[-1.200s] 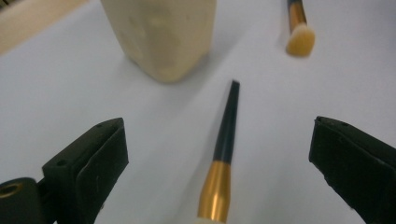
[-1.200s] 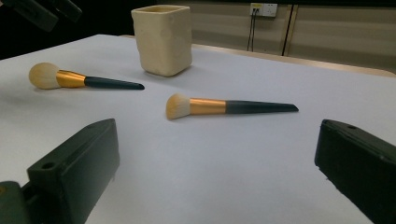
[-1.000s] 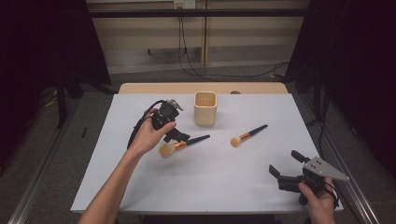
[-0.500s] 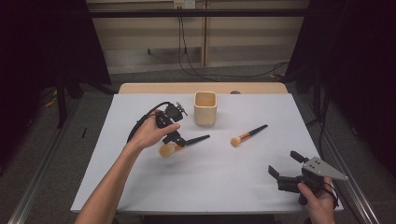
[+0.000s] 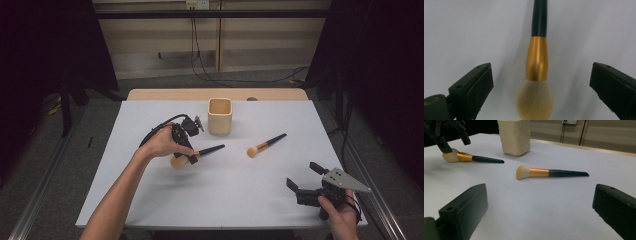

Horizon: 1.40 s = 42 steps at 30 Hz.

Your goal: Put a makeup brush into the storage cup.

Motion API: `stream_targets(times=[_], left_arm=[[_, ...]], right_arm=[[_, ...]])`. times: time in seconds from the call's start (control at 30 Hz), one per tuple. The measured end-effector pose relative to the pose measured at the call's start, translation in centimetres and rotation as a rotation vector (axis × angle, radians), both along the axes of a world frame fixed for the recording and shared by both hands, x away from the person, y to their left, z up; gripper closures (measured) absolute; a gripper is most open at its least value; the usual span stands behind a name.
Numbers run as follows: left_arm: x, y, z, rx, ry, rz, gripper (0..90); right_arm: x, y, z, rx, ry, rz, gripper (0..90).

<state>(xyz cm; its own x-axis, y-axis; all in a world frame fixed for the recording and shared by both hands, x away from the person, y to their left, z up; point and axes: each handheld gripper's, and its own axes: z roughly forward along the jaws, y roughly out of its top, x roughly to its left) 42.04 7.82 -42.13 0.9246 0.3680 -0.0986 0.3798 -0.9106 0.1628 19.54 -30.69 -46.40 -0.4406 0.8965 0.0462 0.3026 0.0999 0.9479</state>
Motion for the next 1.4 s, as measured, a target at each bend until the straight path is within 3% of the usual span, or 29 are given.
stream_targets(times=[0.1,0.23,0.33,0.4,0.47,0.5,0.6,0.67,0.83,0.93,1.13,1.17,1.27,1.33,1.4], left_arm=[[0.0,-0.2,-0.2,-0.003,0.010,-0.007,5.5],[0.0,-0.6,-0.9,0.048,-0.001,-0.017,7.4],[0.2,-0.8,-1.1,0.051,0.015,-0.032,16.0],[0.4,-1.0,-1.2,0.081,-0.004,-0.035,24.1],[0.5,-1.1,-1.4,0.095,0.002,-0.041,29.7],[0.6,-1.2,-1.4,0.100,0.020,-0.046,29.7],[0.7,-1.3,-1.6,0.098,0.024,-0.049,35.6],[0.7,-1.5,-1.7,0.105,0.008,-0.060,38.8],[0.9,-1.9,-1.8,0.118,0.026,-0.077,48.9],[1.0,-1.9,-2.0,0.121,0.017,-0.060,53.4],[1.2,-1.4,-2.4,0.125,0.051,-0.052,55.7],[1.3,-1.4,-2.4,0.135,0.046,-0.069,55.7],[1.4,-1.6,-2.4,0.114,0.049,-0.063,61.0],[1.2,-1.9,-2.5,0.131,0.044,-0.062,61.5],[0.9,-2.2,-2.4,0.155,0.030,-0.099,61.4]], right_arm=[[0.0,0.1,0.0,-0.002,0.003,0.004,0.0],[0.0,0.1,0.0,-0.005,0.005,0.007,0.0],[0.0,0.0,0.0,-0.005,0.003,0.004,0.0],[0.0,0.1,-0.1,-0.008,0.006,0.004,0.0],[0.0,0.1,-0.1,-0.007,0.006,0.005,0.0],[0.0,0.1,-0.1,-0.007,0.006,0.005,0.0],[0.0,0.1,0.0,-0.006,0.004,0.004,0.0],[0.0,0.1,-0.1,-0.009,0.006,0.005,0.0],[0.0,0.1,-0.1,-0.010,0.005,0.009,0.0],[0.0,0.1,-0.1,-0.008,0.010,0.009,0.0],[0.0,0.2,-0.1,-0.010,0.012,0.018,0.0],[0.0,0.2,-0.1,-0.010,0.012,0.018,0.0],[0.0,0.2,-0.1,-0.010,0.011,0.016,0.0],[0.0,0.3,-0.1,-0.009,0.011,0.015,0.0],[0.0,0.3,-0.2,-0.013,0.011,0.019,0.0]])
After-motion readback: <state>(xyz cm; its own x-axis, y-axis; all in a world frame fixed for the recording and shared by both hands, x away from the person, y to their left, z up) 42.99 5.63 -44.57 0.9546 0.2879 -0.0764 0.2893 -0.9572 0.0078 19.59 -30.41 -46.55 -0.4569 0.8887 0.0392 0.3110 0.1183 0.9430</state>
